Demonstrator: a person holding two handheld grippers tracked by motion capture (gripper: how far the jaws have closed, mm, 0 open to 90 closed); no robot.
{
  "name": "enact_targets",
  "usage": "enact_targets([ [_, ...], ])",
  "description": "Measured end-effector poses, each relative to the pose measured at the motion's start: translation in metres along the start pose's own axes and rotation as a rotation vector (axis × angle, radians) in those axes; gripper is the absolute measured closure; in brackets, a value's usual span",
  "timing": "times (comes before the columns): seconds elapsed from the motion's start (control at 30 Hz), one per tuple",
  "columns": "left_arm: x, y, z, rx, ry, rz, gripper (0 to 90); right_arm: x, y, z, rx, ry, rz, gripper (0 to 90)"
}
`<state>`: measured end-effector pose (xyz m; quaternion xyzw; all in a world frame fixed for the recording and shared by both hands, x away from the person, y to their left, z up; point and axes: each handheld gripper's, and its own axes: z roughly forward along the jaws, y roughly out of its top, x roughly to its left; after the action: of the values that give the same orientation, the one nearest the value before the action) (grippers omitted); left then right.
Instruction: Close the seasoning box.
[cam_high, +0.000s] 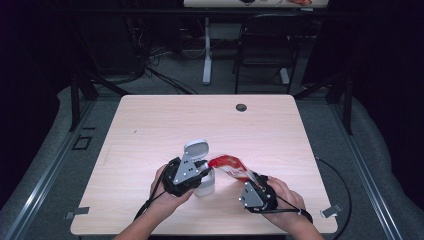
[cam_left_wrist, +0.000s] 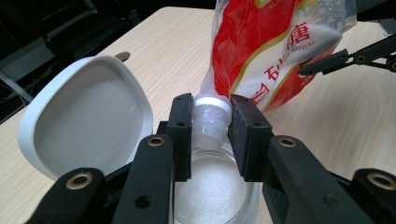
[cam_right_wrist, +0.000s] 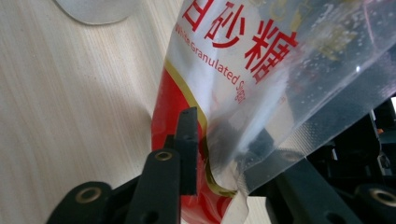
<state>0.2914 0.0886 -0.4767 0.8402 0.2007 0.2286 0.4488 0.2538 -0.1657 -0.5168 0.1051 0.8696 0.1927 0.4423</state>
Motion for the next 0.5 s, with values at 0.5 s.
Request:
enact_targets([
  [0.5, -0.001, -0.001, 0.001, -0.004, -0.006, -0.013, 71.7, -0.009, 0.010, -0.010, -0.047, -0.020, 0.050, 57.3],
])
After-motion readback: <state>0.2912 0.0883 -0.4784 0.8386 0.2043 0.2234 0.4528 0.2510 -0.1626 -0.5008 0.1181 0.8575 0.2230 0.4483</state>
